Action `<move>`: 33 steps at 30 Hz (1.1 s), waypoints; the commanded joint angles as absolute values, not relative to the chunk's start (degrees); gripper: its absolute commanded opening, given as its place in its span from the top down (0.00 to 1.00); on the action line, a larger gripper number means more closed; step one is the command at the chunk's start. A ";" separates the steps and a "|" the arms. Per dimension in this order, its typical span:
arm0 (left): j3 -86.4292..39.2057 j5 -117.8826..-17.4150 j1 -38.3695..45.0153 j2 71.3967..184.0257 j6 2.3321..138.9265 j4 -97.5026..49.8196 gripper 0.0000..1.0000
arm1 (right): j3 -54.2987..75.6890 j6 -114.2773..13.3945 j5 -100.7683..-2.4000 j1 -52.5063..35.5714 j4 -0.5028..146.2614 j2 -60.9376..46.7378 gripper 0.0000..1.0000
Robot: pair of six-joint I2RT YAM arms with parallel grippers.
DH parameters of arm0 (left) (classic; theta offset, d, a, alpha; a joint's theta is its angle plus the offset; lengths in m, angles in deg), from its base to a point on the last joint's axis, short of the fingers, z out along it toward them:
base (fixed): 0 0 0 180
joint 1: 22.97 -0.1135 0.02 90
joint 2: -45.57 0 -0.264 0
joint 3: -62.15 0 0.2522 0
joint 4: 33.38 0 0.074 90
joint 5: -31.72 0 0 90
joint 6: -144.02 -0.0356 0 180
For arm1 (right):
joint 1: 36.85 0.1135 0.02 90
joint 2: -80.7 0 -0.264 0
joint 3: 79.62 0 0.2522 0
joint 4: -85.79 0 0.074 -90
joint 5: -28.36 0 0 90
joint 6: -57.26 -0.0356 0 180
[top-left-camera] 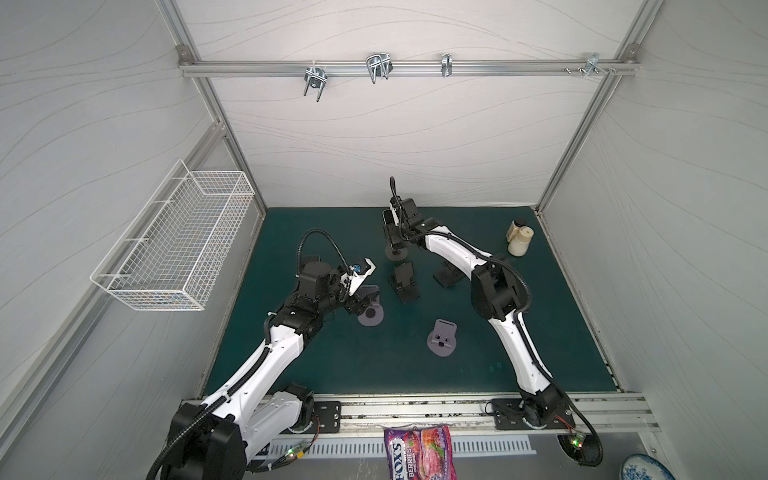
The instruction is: Remove the phone from the phone stand
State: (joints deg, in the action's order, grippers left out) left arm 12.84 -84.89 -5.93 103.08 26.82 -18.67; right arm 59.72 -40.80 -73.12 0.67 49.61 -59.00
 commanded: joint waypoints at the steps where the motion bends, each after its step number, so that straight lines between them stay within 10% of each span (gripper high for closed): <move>1: 11.96 -85.36 -5.65 102.50 25.36 -20.67 0.16 | 58.57 -39.89 -72.73 0.48 53.60 -54.39 0.23; 33: 12.18 -85.84 -5.64 102.32 24.94 -20.42 0.16 | 58.24 -38.56 -72.63 0.32 54.18 -52.22 0.27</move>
